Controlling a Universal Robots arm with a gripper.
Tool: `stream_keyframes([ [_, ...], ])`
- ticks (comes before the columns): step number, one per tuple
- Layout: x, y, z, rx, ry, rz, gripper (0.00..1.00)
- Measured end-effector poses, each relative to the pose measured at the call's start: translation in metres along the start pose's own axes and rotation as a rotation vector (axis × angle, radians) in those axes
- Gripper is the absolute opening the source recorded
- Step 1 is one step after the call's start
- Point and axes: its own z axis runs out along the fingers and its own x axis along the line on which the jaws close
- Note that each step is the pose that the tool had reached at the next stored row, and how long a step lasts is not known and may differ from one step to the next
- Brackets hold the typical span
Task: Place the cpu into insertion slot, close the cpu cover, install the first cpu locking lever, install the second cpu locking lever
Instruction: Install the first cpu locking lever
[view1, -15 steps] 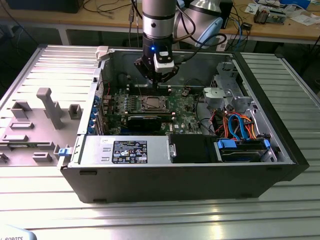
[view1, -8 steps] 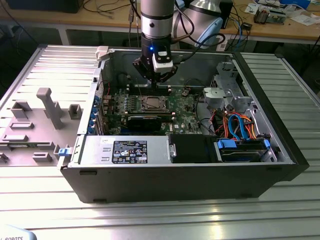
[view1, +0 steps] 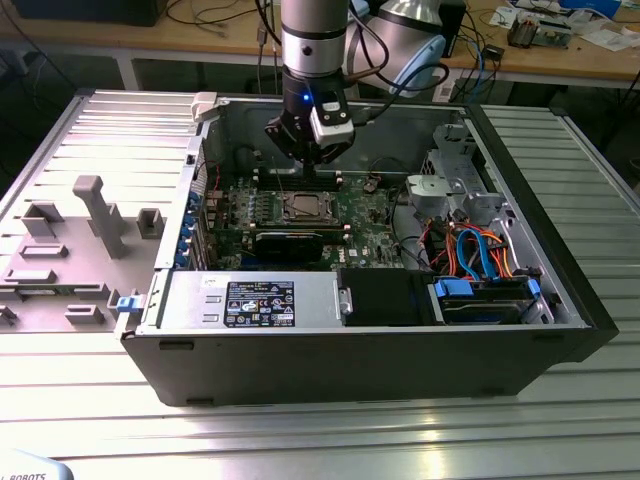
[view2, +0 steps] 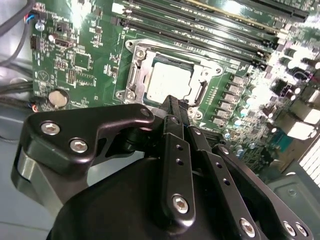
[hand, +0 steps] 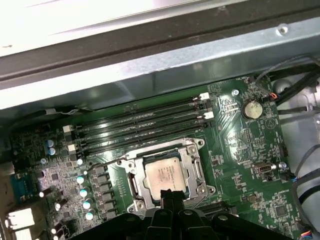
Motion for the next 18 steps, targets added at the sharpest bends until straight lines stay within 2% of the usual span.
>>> stream_keyframes([
  [3, 0.0000, 0.0000, 0.0000, -0.0010, -0.0004, -0.032, 0.11],
  [12, 0.0001, 0.0000, 0.0000, -0.0010, -0.0004, -0.034, 0.11],
  [15, 0.0001, 0.0000, 0.0000, -0.0017, -0.0007, -0.056, 0.11],
  [18, 0.0001, -0.0001, -0.0010, -0.0016, -0.0007, -0.058, 0.11],
])
